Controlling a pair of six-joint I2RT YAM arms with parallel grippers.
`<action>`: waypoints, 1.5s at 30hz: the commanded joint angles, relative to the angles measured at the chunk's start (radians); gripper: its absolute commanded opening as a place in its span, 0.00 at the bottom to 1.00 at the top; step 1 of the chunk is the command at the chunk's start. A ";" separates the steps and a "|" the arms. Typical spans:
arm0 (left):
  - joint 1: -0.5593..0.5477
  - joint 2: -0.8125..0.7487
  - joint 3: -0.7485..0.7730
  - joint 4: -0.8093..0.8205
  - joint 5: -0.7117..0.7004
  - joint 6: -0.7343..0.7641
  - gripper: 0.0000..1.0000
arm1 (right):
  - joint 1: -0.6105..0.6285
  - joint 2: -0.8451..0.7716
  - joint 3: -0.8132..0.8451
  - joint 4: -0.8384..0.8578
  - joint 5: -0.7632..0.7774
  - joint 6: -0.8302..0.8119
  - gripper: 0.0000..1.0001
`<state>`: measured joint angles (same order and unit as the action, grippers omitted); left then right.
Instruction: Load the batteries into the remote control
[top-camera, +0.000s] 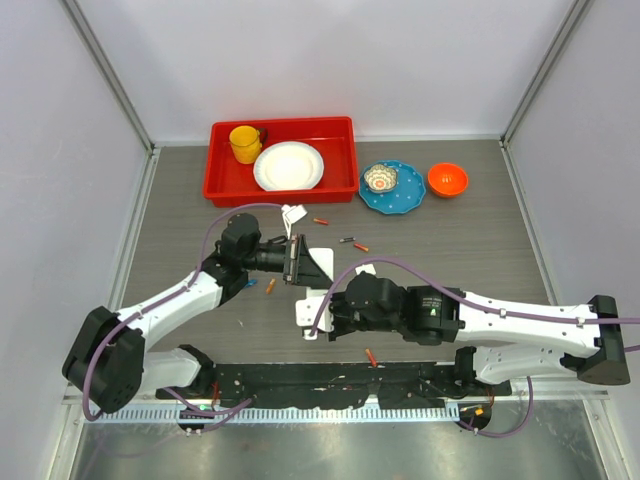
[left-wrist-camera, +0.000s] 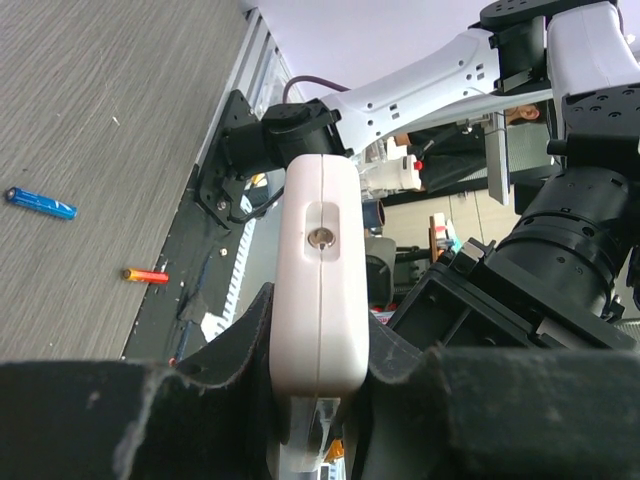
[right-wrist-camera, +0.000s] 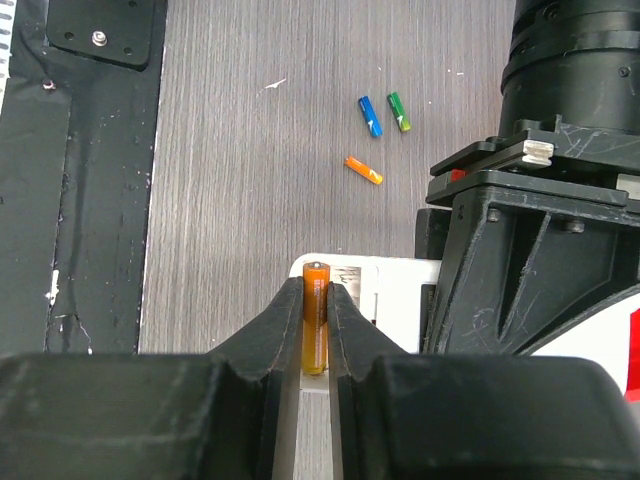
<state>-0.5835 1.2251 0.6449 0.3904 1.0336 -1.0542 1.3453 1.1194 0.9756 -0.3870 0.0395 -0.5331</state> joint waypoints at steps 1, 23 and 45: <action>0.008 -0.079 0.062 0.114 0.077 -0.115 0.00 | 0.008 0.056 -0.040 -0.220 0.030 0.004 0.01; 0.014 -0.125 0.087 0.166 0.065 -0.199 0.00 | 0.017 0.106 -0.048 -0.240 0.059 -0.001 0.01; 0.024 -0.165 0.108 0.113 0.068 -0.184 0.00 | 0.020 0.131 -0.068 -0.250 0.089 0.031 0.01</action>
<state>-0.5537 1.1561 0.6453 0.3668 1.0302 -1.0603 1.3693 1.1614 0.9901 -0.3435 0.1028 -0.5457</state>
